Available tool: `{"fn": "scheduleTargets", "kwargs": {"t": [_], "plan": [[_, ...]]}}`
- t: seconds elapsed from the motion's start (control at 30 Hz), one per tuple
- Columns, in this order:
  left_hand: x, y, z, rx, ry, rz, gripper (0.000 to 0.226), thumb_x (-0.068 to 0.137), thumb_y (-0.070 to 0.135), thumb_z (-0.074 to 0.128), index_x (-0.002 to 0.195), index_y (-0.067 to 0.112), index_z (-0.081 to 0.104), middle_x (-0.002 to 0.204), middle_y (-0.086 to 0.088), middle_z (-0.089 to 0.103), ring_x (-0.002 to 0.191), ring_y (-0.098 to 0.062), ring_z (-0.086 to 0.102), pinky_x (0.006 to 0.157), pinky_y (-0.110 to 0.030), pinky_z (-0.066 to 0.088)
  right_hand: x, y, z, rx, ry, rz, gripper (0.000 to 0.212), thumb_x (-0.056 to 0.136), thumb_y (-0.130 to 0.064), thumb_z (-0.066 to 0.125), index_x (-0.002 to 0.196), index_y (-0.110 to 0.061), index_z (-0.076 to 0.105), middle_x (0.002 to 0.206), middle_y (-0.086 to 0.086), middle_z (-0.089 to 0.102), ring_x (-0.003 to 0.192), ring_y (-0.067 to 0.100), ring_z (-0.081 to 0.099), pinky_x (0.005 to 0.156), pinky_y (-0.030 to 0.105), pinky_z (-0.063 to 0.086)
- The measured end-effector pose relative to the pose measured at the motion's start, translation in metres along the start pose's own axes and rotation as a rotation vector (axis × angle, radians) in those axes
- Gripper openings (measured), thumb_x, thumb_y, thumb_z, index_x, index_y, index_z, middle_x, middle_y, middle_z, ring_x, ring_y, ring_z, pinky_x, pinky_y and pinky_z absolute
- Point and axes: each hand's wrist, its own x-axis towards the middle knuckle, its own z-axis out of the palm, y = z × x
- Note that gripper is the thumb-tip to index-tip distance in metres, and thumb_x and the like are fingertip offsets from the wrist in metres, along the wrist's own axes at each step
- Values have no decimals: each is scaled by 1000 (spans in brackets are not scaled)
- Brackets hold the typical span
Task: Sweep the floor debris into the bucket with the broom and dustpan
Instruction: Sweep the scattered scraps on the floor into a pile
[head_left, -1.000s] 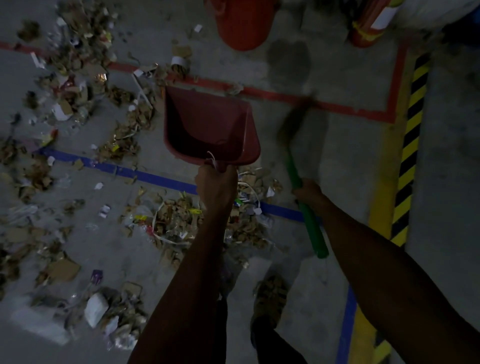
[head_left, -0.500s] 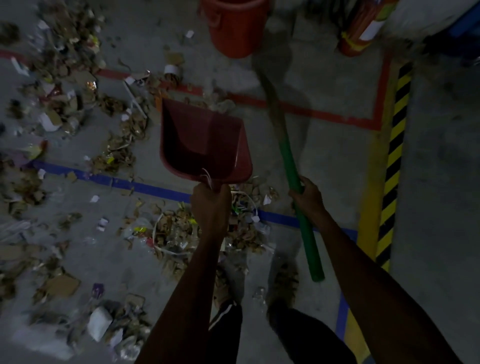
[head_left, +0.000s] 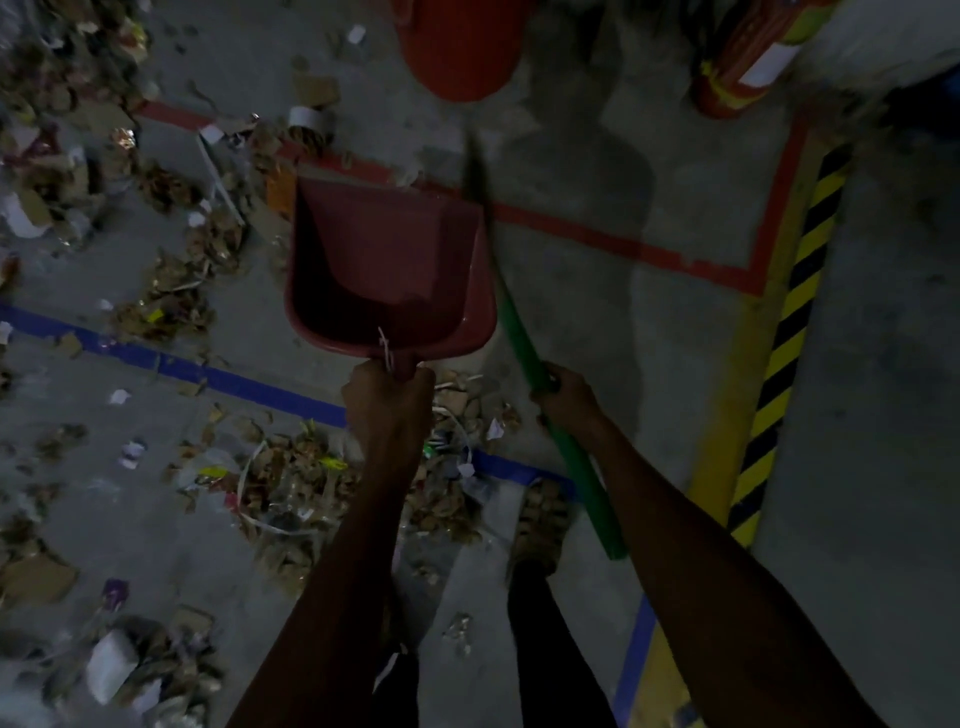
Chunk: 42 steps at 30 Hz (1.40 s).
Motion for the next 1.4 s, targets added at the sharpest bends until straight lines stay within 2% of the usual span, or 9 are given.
{"fn": "scheduleTargets", "kwargs": {"t": [0.13,0.37,0.5,0.63,0.77,0.9,1.07,1.23,1.4], "plan": [[-4,37,31,-23,14,-25,35,70,34,63,57,4,52,48,-14,56,44,-33,61,42,-49,50,-3,5,-53,65,17,-55,59,95,-3,61,149,-21,46,102,14,69,56,24,61,50,33,50],[5,76,72,2,9,-57,31,68,39,64,57,11,57,48,-6,58,42,-26,61,45,-46,53,46,-11,-160,65,307,-65,59,96,-4,60,150,-24,44,88,7,64,60,25,62,46,30,50],[10,74,86,8,1,-101,31,67,36,64,54,9,56,45,-6,57,40,-25,61,42,-46,51,102,-28,-186,34,328,34,41,97,-4,58,138,-6,54,82,6,59,61,21,58,53,32,51],[11,64,90,8,-15,-95,32,71,32,66,55,5,56,45,-8,57,40,-28,61,40,-46,50,130,-34,-153,-15,199,67,38,95,-3,57,133,0,55,80,9,59,60,21,58,47,31,50],[9,43,83,-3,0,-87,37,69,35,65,55,3,54,46,-14,56,44,-34,62,39,-48,48,119,-31,-87,-38,47,32,49,97,-4,52,145,-12,48,100,16,65,63,22,60,41,23,46],[0,26,62,26,31,-120,41,71,43,62,54,7,56,45,-9,56,44,-30,61,46,-48,52,90,-25,-37,-49,-79,-77,41,99,-7,53,140,-12,52,88,13,64,56,21,59,46,29,48],[-6,0,25,44,46,-100,39,74,42,60,55,10,52,46,-9,56,43,-28,60,46,-46,52,62,-17,-20,55,64,-144,48,96,-8,58,141,-27,54,80,8,64,51,14,58,46,27,48],[-7,-38,-16,53,63,-58,36,81,36,64,59,7,56,49,-7,58,45,-22,61,44,-38,49,51,11,-26,-17,307,-98,49,96,-8,60,144,-14,52,85,9,66,51,12,59,41,21,48],[-22,-87,-51,64,41,-63,38,86,30,67,56,9,55,40,3,53,35,-5,55,39,-21,34,31,46,21,-98,243,123,39,97,-8,59,136,-5,56,98,19,67,60,21,59,49,28,49]]}}
